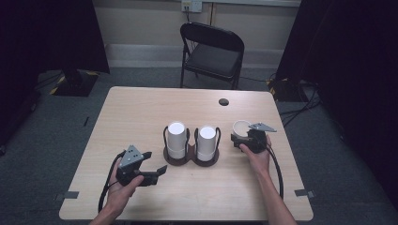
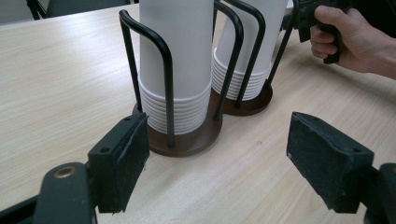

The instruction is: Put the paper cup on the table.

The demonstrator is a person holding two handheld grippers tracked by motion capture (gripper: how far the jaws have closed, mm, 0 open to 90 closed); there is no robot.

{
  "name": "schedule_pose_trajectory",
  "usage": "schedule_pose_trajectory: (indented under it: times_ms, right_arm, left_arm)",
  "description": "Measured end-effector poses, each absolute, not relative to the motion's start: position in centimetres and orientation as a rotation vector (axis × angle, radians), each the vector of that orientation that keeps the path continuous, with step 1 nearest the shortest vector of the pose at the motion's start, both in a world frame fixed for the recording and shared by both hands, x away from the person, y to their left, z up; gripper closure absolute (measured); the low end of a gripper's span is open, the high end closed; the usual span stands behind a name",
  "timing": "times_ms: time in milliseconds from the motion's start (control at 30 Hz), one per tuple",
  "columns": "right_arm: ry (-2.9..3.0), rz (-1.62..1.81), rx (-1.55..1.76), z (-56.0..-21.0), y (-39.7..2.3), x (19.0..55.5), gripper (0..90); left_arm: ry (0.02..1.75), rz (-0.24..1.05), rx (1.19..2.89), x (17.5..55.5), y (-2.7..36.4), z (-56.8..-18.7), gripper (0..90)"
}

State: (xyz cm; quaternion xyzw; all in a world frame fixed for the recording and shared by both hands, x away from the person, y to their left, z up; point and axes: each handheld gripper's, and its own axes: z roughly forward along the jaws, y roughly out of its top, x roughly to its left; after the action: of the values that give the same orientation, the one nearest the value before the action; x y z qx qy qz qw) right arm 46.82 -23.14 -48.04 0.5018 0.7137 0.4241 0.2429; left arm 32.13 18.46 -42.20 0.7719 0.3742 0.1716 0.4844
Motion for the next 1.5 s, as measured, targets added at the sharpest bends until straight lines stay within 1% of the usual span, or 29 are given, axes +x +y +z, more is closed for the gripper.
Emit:
schedule_pose_trajectory:
  times_ms: [367, 767, 1167, 1367, 1500]
  right_arm:
    - [1.966, 1.147, 1.382, -47.8, -23.8, 46.5, 13.7]
    - [1.97, 1.123, 1.371, -47.8, -23.9, 45.2, 13.9]
    - [1.992, 1.124, 1.356, -46.3, -25.0, 43.0, 14.1]
    - [1.998, 1.163, 1.35, -45.6, -25.4, 41.3, 14.4]
    - [2.009, 1.174, 1.336, -45.0, -25.3, 40.1, 14.6]
  left_arm:
    - [0.926, 0.423, 1.874, 32.1, 18.7, -42.2, 21.1]
    - [0.948, 0.424, 1.875, 32.3, 18.6, -42.4, 21.2]
    - [0.97, 0.428, 1.881, 32.5, 18.8, -42.6, 21.3]
    - [0.973, 0.399, 1.894, 32.5, 18.6, -42.9, 20.9]
    - [0.975, 0.402, 1.91, 32.5, 18.5, -43.0, 20.7]
